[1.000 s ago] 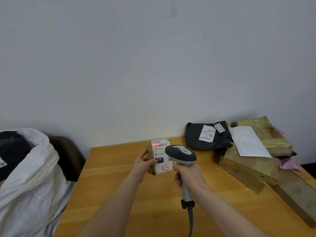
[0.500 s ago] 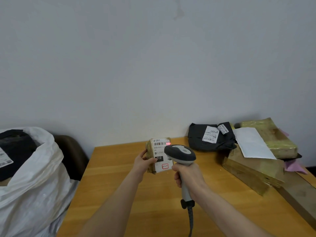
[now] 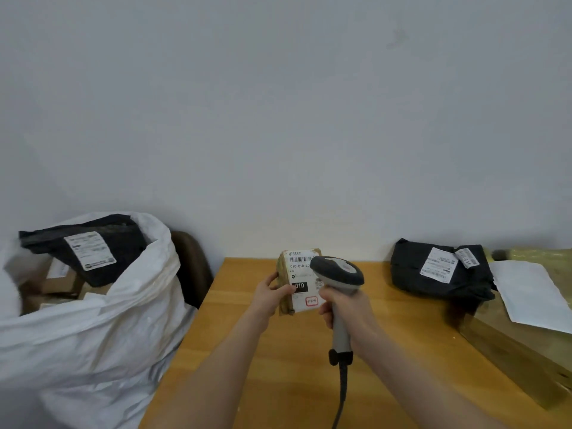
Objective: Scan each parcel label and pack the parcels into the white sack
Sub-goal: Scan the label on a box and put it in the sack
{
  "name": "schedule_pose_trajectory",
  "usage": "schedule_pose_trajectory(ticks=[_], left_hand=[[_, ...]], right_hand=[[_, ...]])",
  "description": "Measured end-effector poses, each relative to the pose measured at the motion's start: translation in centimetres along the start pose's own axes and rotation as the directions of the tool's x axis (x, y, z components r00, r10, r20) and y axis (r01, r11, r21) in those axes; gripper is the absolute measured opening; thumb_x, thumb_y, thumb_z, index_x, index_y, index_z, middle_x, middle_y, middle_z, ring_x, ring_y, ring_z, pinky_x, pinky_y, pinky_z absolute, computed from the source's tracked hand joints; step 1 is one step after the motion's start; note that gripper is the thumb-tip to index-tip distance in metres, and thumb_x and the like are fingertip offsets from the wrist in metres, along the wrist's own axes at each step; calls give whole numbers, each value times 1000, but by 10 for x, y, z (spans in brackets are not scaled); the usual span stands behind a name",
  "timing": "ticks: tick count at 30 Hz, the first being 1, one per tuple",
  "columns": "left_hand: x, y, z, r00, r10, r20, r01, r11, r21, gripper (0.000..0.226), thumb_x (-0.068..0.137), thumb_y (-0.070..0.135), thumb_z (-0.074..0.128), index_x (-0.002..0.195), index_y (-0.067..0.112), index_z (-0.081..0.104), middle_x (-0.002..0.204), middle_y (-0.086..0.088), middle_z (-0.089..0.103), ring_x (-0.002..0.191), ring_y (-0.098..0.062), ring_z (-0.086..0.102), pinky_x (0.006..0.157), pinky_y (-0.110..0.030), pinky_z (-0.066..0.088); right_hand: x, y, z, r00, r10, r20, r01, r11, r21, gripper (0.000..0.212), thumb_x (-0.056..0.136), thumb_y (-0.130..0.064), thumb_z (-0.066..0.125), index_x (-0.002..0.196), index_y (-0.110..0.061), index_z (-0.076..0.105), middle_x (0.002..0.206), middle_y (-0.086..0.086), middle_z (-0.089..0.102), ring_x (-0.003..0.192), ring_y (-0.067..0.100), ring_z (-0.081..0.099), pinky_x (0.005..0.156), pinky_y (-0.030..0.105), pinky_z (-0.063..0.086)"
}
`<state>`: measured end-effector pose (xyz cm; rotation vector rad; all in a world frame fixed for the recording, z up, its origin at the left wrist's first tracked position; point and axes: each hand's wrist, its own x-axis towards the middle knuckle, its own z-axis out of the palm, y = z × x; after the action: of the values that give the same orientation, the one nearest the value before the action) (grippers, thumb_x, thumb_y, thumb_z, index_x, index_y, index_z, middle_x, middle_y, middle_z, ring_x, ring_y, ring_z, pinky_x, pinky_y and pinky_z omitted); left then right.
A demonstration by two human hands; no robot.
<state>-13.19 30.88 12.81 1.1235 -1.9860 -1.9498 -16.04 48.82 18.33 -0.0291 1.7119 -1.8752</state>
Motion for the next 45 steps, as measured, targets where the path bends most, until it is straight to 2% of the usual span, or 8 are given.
schedule_pose_trajectory(ticks=[7,11,18,22,27,31,42,45], left_hand=[[-35,12,-87,974,32,-223,-60,991,-123,62,84,29,70,139,25,43,106,4,64,94,-12,60,69,-29,52],[-50,27,-155,940,46,-338,-120,972,-201,56,87,29,67,137,22,45,111,-3,67,93,-16,66,56,-24,54],[-35,46,-297,792,137,-595,-310,930,-199,63,84,29,69,141,22,43,107,0,67,90,-14,66,65,-29,56],[-8,53,-397,642,283,-713,-286,951,120,71,80,38,71,143,30,37,130,-3,58,112,-21,60,94,-43,51],[34,55,-497,532,498,-685,22,800,599,72,78,52,67,142,41,35,132,-6,47,118,-27,48,92,-41,48],[78,30,-520,701,493,-515,289,465,837,70,81,54,63,142,45,32,142,-6,37,126,-30,37,100,-42,40],[128,43,-533,782,295,-549,326,556,764,68,85,49,60,145,41,30,140,-13,37,128,-34,38,101,-46,40],[129,38,-539,775,221,-592,356,621,698,68,86,46,59,146,39,29,142,-15,33,130,-36,35,102,-48,39]], right_hand=[[23,-5,84,977,2,211,3,1000,-24,4,87,-4,65,90,-1,64,55,6,64,42,13,52,44,23,44],[26,-4,151,960,26,280,-20,999,-25,11,85,-7,69,92,1,66,70,12,68,53,16,58,53,26,49],[42,-8,295,915,42,400,-45,999,-3,22,82,-10,74,99,2,67,90,16,69,69,21,65,57,29,54],[63,2,388,912,72,404,-70,997,-18,25,85,-13,72,105,-3,61,100,12,65,84,23,65,59,30,52],[100,18,468,954,95,285,-87,995,-42,21,81,-14,75,93,-11,58,92,10,64,83,22,61,59,32,50],[131,26,486,978,128,167,-119,991,-62,24,82,-15,75,94,-11,55,92,10,60,85,24,57,59,32,50],[162,35,482,986,152,65,-145,985,-97,35,84,-14,74,109,-8,51,93,9,53,101,34,50,90,51,51],[165,36,474,987,151,50,-147,986,-76,35,83,-14,74,109,-9,51,99,11,54,102,35,50,87,49,51]])
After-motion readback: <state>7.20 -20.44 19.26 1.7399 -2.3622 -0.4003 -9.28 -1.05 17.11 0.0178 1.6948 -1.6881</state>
